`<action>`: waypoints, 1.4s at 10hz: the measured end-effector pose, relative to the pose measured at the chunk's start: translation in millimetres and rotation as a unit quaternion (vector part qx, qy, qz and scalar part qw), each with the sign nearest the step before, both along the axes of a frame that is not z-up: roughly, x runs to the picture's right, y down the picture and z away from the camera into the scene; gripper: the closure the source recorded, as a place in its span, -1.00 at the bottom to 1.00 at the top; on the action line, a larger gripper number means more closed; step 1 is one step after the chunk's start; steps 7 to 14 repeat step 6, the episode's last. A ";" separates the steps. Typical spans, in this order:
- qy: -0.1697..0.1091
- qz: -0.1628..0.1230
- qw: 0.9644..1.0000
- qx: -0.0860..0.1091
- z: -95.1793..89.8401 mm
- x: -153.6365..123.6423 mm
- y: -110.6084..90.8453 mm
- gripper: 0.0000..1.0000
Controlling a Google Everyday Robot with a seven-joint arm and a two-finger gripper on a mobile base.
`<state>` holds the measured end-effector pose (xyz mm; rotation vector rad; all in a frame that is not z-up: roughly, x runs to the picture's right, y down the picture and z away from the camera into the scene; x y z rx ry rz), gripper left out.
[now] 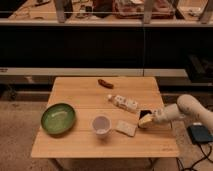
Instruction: Knock the eraser over
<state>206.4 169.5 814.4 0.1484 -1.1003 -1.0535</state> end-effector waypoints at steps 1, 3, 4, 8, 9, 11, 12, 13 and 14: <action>-0.002 0.002 1.000 0.010 5.5 -2.7 -16.5 1.00; -0.001 0.020 0.999 0.036 8.1 3.4 -51.6 0.90; 0.000 0.024 0.999 0.040 7.5 6.7 -56.3 0.83; -0.003 0.023 0.999 0.040 8.2 3.0 -56.7 0.51; -0.003 0.023 0.999 0.040 8.2 3.0 -56.7 0.51; -0.003 0.023 0.999 0.040 8.2 3.0 -56.7 0.51; -0.003 0.023 0.999 0.040 8.2 3.0 -56.7 0.51; -0.003 0.023 0.999 0.040 8.2 3.0 -56.7 0.51; -0.003 0.023 0.999 0.040 8.2 3.0 -56.7 0.51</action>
